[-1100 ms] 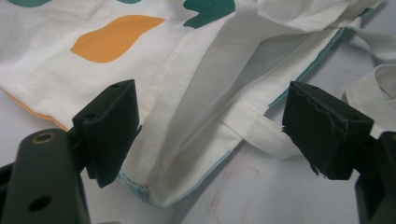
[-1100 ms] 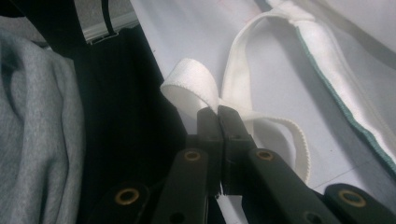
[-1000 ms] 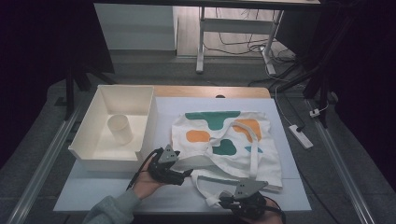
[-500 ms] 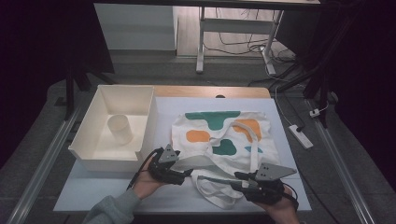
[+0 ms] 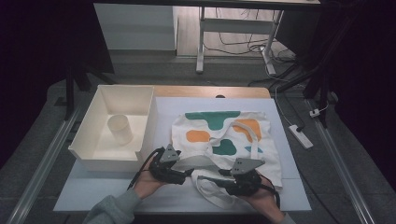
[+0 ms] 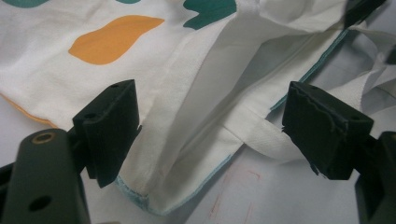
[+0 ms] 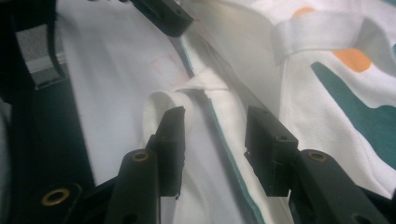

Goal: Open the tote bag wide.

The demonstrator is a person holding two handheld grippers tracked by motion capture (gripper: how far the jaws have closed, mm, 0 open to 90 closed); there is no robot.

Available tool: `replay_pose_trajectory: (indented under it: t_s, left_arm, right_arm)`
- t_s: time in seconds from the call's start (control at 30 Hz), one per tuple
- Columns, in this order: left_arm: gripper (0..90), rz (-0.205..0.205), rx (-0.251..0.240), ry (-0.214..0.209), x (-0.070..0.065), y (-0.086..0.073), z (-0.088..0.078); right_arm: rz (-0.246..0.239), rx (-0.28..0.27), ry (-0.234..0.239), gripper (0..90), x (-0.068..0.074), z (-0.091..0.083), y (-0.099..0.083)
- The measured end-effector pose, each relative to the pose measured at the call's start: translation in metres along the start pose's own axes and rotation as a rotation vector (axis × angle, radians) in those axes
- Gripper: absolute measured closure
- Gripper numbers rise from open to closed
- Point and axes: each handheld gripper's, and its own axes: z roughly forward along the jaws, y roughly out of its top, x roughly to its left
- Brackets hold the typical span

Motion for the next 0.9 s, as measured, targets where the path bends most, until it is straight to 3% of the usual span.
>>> replay_pose_trajectory:
  t_s: [0.17, 0.4, 0.5, 0.63, 0.9]
  left_arm:
    - [19.1, 0.001, 0.0, 0.001, 0.0, 0.0, 0.0]
    - [19.1, 0.008, 0.005, -0.003, -0.002, 0.0, 0.001]
    - [19.1, 0.006, 0.004, -0.001, -0.001, 0.0, 0.001]
    - [19.1, 0.008, 0.005, -0.002, -0.001, 0.0, 0.001]
    - [19.1, 0.008, 0.008, -0.002, -0.002, 0.0, 0.002]
  right_arm:
    - [0.022, 0.029, 0.022, 59.9, -0.005, 0.016, 0.0]
    - [0.002, 0.104, -0.046, 59.1, -0.012, 0.029, -0.004]
    - [0.022, 0.121, -0.01, 55.7, -0.016, 0.029, -0.007]
    - [-0.015, 0.147, -0.043, 53.8, -0.011, 0.029, -0.008]
    - [-0.052, 0.179, -0.042, 52.0, -0.003, 0.034, -0.005]
